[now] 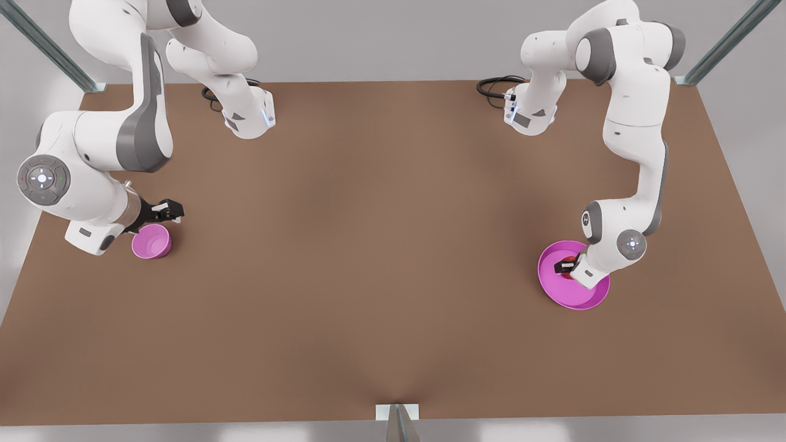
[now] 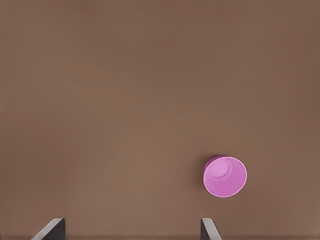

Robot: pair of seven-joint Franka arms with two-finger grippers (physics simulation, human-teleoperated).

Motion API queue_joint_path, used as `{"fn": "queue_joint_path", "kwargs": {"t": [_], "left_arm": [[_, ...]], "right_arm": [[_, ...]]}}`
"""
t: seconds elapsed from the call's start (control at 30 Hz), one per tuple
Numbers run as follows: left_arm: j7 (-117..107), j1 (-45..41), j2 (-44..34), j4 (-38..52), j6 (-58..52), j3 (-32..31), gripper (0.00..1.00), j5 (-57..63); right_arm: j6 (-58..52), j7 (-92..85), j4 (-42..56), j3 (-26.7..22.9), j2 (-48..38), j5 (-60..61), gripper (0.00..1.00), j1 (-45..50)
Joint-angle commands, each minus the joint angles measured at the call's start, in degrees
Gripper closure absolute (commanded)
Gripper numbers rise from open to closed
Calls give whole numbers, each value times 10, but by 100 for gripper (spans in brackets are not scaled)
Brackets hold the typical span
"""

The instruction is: Use the left arm to pick up the apple from the plate, transfer it to the gripper of the right arm, and then use the right arm to place it into the bowl

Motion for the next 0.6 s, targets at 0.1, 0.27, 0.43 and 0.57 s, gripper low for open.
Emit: {"fn": "queue_joint_path", "kwargs": {"t": [0.1, 0.27, 0.43, 0.57], "left_arm": [[-4, 0, -3, 0, 3, 0, 22, -3], [-4, 1, -6, 6, -10, 0, 25, -61], [-2, 2, -28, 16, -70, -2, 25, -167], [2, -18, -91, 44, -129, -21, 26, -168]], "right_arm": [[-1, -1, 1, 0, 2, 0, 0, 0], [-1, -1, 1, 0, 2, 0, 0, 0], [-1, -1, 0, 0, 3, 0, 0, 0], [-1, -1, 4, 1, 11, 0, 0, 0]]}}
